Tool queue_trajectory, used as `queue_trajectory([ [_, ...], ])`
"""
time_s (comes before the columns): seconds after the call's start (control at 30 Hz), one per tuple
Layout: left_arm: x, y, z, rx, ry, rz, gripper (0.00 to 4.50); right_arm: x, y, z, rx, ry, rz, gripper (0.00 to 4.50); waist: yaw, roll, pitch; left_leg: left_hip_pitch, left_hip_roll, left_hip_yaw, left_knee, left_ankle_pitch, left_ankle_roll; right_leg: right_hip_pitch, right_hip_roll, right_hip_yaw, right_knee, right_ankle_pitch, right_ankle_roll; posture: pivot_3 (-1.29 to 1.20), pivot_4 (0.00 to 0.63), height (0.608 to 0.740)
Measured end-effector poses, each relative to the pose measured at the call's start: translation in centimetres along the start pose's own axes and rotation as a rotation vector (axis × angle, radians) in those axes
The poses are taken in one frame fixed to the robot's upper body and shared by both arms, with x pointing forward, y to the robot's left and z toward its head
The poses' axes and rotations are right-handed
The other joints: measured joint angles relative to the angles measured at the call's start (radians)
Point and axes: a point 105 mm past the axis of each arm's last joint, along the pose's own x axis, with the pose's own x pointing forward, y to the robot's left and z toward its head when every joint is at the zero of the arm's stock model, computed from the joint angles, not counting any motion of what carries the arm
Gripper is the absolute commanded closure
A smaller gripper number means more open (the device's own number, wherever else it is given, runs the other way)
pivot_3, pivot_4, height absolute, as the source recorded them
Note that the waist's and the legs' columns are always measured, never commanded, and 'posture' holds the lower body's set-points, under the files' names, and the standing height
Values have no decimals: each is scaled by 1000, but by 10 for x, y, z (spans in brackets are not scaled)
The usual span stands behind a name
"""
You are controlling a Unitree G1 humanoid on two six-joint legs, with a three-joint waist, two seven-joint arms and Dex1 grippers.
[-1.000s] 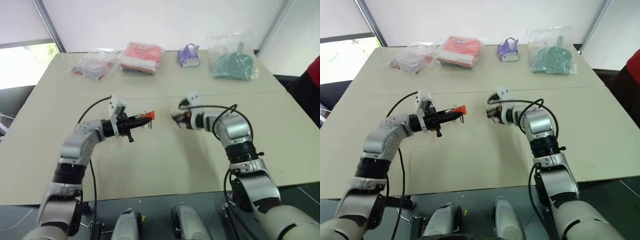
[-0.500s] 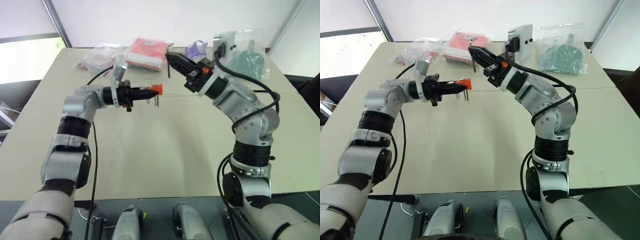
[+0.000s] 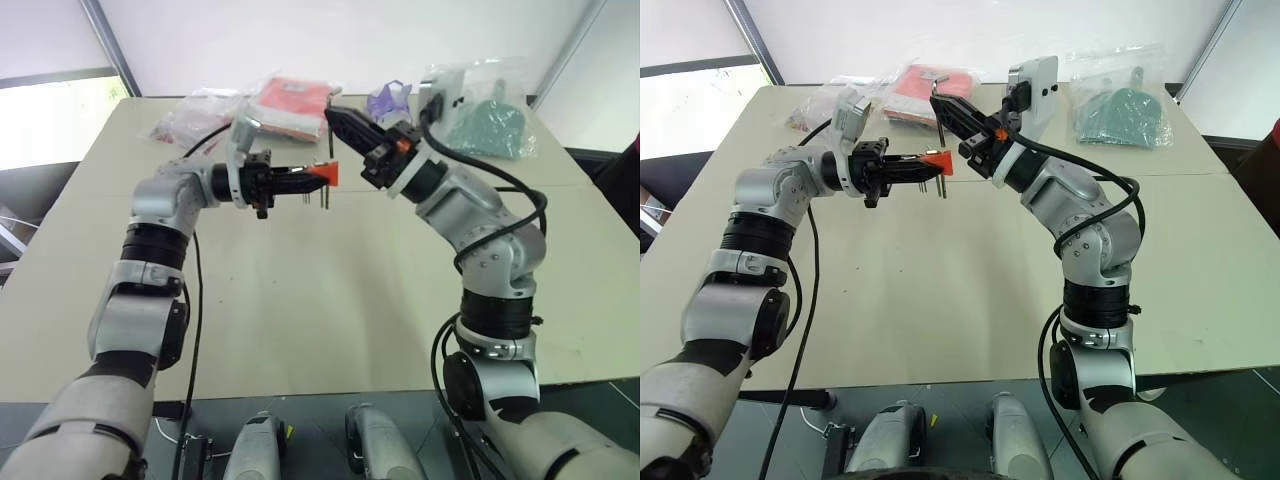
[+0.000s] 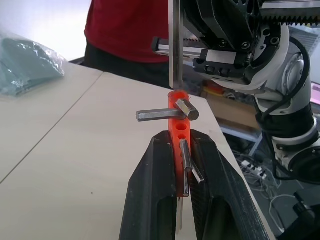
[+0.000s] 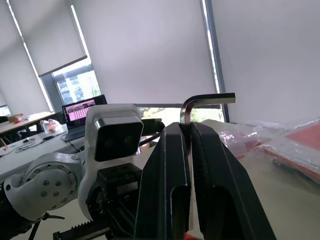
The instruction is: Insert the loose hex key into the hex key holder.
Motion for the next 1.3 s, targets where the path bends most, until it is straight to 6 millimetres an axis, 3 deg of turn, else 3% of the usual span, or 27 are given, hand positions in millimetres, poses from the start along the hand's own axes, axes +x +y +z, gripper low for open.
queue_trajectory([
  [0.93,-4,5,-6,22,10,47,4500,-6,-12,-11,10,23,-42,4464,0,0,0,0,0,0,1,0,0,0,0,0,1,0,0,0,150,740],
  [1.13,-10,5,-24,16,60,55,4500,-6,-13,-10,18,13,-47,4464,0,0,0,0,0,0,1,0,0,0,0,0,1,0,0,0,150,740],
  [1.3,-11,7,-26,19,63,65,4500,-6,-12,-9,26,10,-42,4464,1,0,0,0,0,0,2,0,0,0,0,0,1,0,0,0,150,740],
])
